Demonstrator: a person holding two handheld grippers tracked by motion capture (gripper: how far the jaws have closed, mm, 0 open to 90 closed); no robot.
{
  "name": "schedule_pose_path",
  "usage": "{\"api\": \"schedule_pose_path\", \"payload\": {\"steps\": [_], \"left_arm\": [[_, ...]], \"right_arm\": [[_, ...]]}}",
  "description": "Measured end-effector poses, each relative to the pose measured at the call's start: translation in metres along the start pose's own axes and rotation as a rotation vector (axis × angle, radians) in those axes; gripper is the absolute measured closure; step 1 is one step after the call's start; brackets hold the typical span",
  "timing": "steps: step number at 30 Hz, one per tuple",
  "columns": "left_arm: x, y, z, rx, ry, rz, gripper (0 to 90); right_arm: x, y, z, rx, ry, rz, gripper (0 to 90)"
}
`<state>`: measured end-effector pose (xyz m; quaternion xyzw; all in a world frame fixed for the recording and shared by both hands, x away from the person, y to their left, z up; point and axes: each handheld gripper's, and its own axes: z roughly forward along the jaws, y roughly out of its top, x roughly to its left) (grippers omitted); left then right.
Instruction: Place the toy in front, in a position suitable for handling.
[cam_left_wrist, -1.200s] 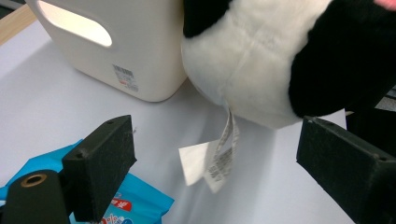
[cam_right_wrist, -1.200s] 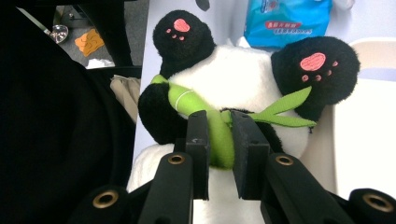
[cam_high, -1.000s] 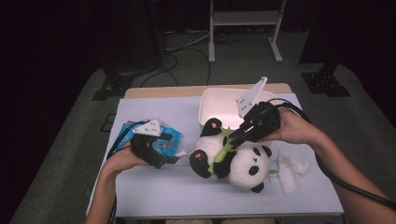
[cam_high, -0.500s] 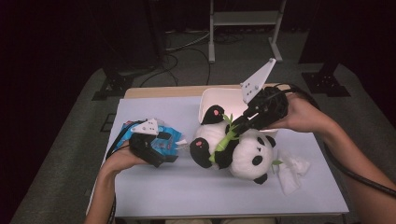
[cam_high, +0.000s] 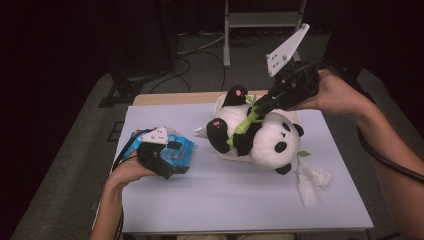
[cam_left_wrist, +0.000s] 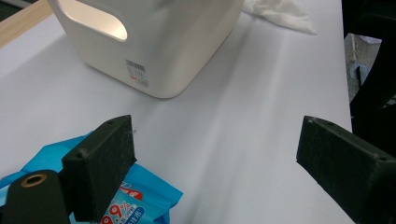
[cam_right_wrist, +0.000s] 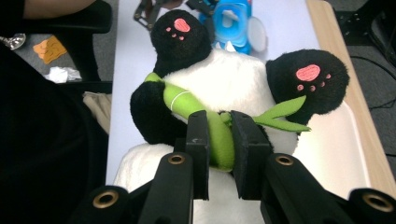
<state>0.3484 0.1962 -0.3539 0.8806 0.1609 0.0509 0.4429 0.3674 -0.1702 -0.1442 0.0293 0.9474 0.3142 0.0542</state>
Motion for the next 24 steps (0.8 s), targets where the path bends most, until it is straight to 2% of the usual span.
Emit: {"api": "schedule_pose_path", "payload": {"steps": [3,12,24], "left_arm": [[0.001,-0.001,0.000,-0.004,-0.002,-0.008,10.7],[0.002,-0.003,-0.003,0.002,0.006,-0.009,10.7],[0.002,-0.004,-0.003,0.001,0.006,-0.010,10.7]], "right_arm": [[-0.007,0.000,-0.002,-0.005,-0.002,0.012,77.7],[-0.040,-0.003,-0.004,0.017,-0.020,0.061,77.7],[-0.083,-0.013,0.006,0.037,-0.033,0.110,77.7]]}}
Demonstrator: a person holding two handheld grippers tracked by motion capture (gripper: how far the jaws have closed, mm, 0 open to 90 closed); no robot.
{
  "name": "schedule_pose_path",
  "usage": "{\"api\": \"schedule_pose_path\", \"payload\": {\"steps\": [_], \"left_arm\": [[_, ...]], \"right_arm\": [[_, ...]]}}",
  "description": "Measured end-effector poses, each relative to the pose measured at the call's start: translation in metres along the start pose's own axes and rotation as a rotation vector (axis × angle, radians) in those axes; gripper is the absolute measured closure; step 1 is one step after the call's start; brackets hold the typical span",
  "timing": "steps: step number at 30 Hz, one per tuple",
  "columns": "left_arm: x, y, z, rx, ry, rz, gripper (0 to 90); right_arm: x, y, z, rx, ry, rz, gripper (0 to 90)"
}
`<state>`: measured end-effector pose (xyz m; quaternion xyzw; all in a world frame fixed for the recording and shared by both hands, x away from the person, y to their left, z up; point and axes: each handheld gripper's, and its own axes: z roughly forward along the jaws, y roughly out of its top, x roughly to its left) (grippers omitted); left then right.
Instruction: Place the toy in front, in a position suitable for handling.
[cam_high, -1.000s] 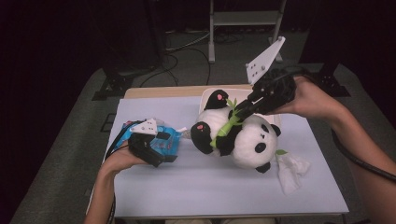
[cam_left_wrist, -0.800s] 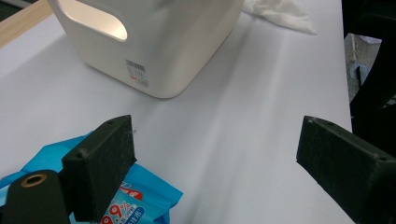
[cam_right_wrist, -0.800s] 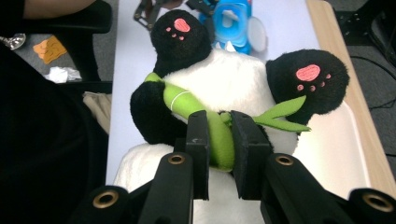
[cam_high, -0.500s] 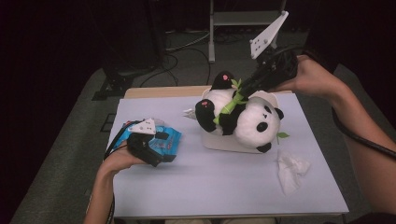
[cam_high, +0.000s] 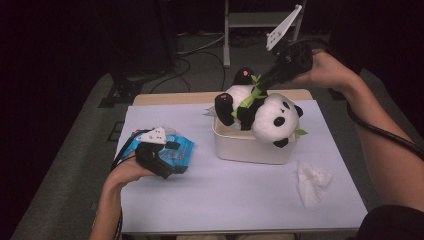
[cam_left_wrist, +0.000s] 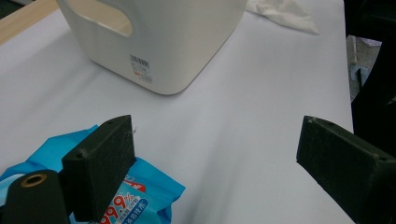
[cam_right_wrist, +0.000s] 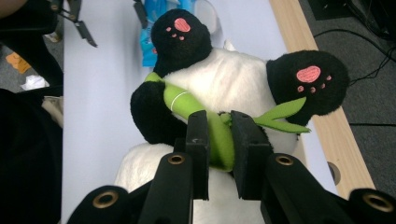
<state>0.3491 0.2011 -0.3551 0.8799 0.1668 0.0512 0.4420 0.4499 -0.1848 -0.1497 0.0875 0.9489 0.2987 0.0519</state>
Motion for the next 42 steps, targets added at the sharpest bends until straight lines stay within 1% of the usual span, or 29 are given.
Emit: {"api": "schedule_pose_path", "payload": {"steps": [2,3,6,9,10,12,14,15,16,17,19,24,25,28,31,38,42], "left_arm": [[0.000,0.000,0.000,0.000,0.001,-0.002,10.7],[0.000,-0.001,0.001,-0.002,0.001,-0.007,10.7],[0.001,-0.001,0.000,0.005,0.002,-0.002,10.7],[0.002,-0.001,0.001,0.003,-0.002,-0.006,10.7],[0.001,-0.001,0.002,0.003,-0.003,-0.007,10.7],[0.001,-0.001,0.002,0.003,-0.004,-0.006,10.7],[0.001,-0.001,0.002,0.003,-0.002,-0.008,10.7],[0.001,-0.001,0.002,0.003,-0.002,-0.008,10.7],[0.001,-0.001,0.002,0.003,-0.002,-0.008,10.7],[0.001,-0.001,0.002,0.004,-0.003,-0.007,10.7],[0.001,-0.001,0.002,0.005,-0.004,-0.005,10.7],[0.000,0.000,0.002,0.005,-0.004,-0.002,10.7],[0.000,0.000,0.001,0.002,-0.002,-0.002,10.7],[0.000,0.000,0.000,0.003,-0.001,0.002,10.7],[-0.001,-0.001,0.000,-0.001,0.000,-0.003,10.7],[-0.001,-0.001,0.000,0.005,-0.003,0.002,10.7],[-0.001,-0.001,0.000,0.006,-0.005,0.002,10.7]], "right_arm": [[-0.006,-0.001,0.002,-0.003,0.003,0.011,77.7],[-0.009,-0.002,0.004,0.001,-0.003,0.012,77.7],[-0.017,-0.005,0.009,0.003,-0.001,0.022,77.6],[-0.023,-0.008,0.015,0.003,0.005,0.031,77.6],[-0.028,-0.010,0.019,0.010,0.000,0.041,77.6],[-0.029,-0.011,0.020,0.009,0.000,0.040,77.6],[-0.032,-0.014,0.030,0.018,0.003,0.048,77.5],[-0.033,-0.015,0.034,0.022,0.005,0.052,77.5],[-0.033,-0.015,0.034,0.022,0.005,0.052,77.5],[-0.033,-0.016,0.040,0.024,0.013,0.054,77.5],[-0.033,-0.017,0.045,0.020,0.023,0.054,77.5],[-0.033,-0.017,0.053,0.018,0.027,0.053,77.5],[-0.033,-0.016,0.057,0.029,0.032,0.052,77.4],[-0.033,-0.015,0.059,0.027,0.035,0.054,77.5],[-0.034,-0.013,0.064,0.024,0.033,0.049,77.4],[-0.037,-0.006,0.066,0.020,0.033,0.043,77.3],[-0.036,-0.011,0.071,0.011,0.043,0.050,77.3]]}}
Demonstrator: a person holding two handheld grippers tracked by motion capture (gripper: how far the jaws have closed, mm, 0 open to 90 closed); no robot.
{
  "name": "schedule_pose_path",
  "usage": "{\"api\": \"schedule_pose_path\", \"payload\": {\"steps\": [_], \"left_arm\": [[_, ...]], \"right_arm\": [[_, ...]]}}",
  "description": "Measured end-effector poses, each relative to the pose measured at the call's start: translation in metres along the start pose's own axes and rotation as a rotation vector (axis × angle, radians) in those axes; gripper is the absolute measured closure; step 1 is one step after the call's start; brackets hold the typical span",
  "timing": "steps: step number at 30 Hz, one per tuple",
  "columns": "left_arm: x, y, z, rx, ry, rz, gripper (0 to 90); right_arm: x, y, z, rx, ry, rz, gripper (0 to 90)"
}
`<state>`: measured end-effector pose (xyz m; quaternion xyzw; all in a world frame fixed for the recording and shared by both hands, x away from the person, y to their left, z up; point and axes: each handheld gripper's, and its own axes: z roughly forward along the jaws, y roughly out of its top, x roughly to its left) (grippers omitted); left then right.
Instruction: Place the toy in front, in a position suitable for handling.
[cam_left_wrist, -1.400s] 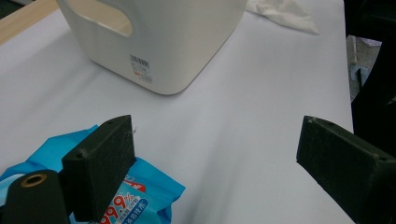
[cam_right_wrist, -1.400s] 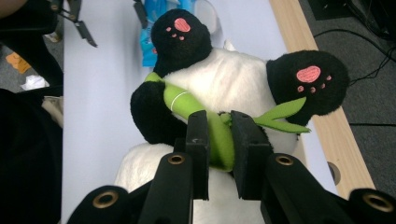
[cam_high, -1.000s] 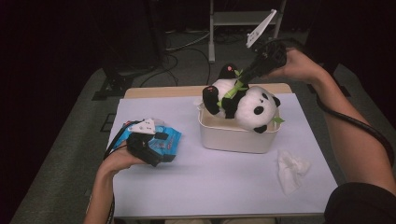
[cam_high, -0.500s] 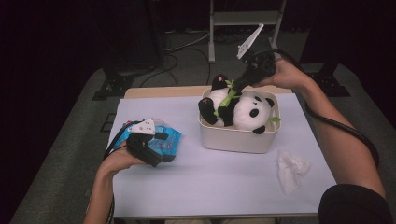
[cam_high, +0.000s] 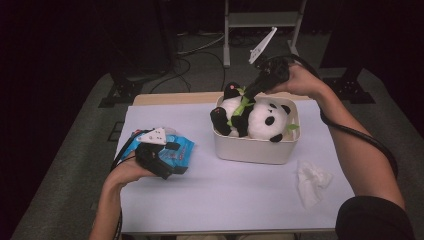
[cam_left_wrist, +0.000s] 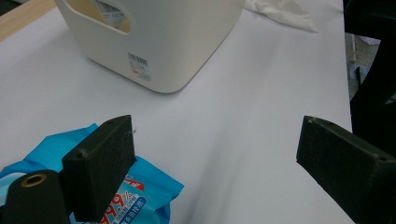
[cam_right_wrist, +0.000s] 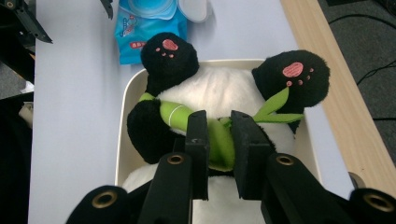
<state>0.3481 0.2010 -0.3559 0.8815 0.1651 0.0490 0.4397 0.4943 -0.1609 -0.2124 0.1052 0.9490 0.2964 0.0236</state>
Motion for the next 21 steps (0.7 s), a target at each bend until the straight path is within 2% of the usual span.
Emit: {"api": "schedule_pose_path", "payload": {"steps": [6,13,14,21], "left_arm": [[-0.001,0.001,0.001,0.002,-0.006,0.006,10.7],[-0.002,0.001,0.001,0.007,-0.006,0.006,10.7],[-0.002,0.001,0.001,0.005,-0.006,0.006,10.7],[-0.002,0.001,0.002,0.012,-0.005,0.009,10.7]], "right_arm": [[0.002,-0.010,0.007,-0.022,0.009,0.015,77.3],[0.003,-0.017,0.031,0.032,0.043,0.023,77.0],[0.003,-0.020,0.036,0.033,0.054,0.027,77.0],[0.003,-0.031,0.044,0.014,0.065,0.045,76.3]]}}
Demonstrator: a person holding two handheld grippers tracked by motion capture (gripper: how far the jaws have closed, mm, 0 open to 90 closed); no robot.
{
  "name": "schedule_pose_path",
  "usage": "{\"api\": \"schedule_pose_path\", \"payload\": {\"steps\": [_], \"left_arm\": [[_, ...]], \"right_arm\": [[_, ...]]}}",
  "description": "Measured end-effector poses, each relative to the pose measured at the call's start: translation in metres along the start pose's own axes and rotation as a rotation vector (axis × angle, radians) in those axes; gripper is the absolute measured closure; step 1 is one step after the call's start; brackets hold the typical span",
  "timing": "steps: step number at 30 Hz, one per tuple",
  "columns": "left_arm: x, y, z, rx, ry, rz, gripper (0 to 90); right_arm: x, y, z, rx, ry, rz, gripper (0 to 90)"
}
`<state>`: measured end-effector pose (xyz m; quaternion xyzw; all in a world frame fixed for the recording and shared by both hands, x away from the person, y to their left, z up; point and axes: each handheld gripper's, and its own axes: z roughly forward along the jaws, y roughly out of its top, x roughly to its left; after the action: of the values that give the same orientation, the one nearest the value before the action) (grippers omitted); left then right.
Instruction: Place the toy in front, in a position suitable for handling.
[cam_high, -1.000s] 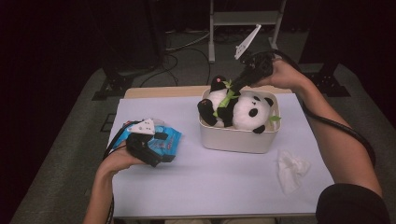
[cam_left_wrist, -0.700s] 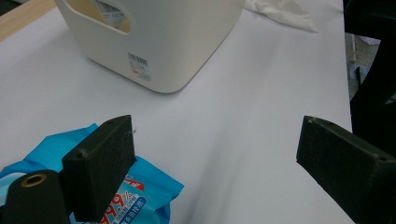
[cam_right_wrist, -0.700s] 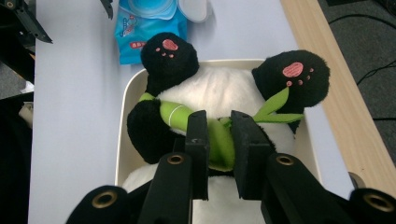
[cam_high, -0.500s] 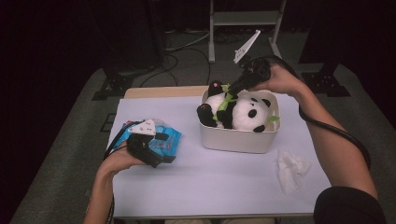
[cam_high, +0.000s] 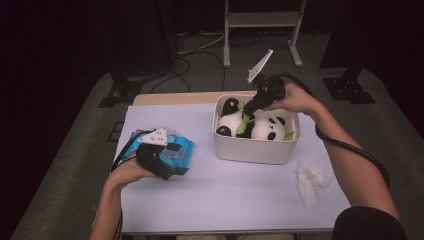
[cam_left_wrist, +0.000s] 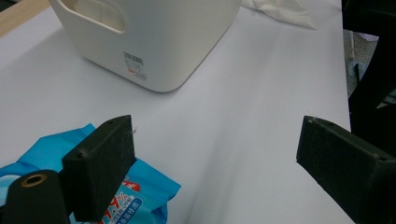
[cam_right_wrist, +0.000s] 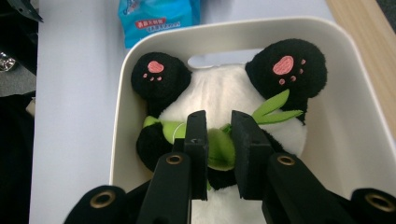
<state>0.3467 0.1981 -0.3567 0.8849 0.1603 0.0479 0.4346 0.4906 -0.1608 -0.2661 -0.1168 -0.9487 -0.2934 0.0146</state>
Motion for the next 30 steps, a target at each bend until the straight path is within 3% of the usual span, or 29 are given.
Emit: {"api": "schedule_pose_path", "payload": {"steps": [5,6,12,22,30], "left_arm": [[-0.001,0.000,0.001,0.004,-0.001,0.001,10.7],[0.000,-0.001,0.001,0.006,0.001,0.001,10.7],[0.000,-0.002,0.002,0.011,0.002,-0.004,10.7],[0.001,-0.004,-0.001,0.010,0.008,-0.004,10.7],[0.003,-0.005,-0.004,0.005,0.014,-0.005,10.7]], "right_arm": [[0.001,-0.009,0.011,0.031,0.003,0.021,74.8],[0.002,-0.013,0.011,0.008,0.008,0.030,74.7],[0.002,-0.019,0.009,-0.007,0.008,0.049,72.1],[0.010,-0.031,-0.004,-0.053,-0.004,0.070,64.8],[0.017,-0.031,-0.014,-0.080,-0.008,0.063,64.5]]}}
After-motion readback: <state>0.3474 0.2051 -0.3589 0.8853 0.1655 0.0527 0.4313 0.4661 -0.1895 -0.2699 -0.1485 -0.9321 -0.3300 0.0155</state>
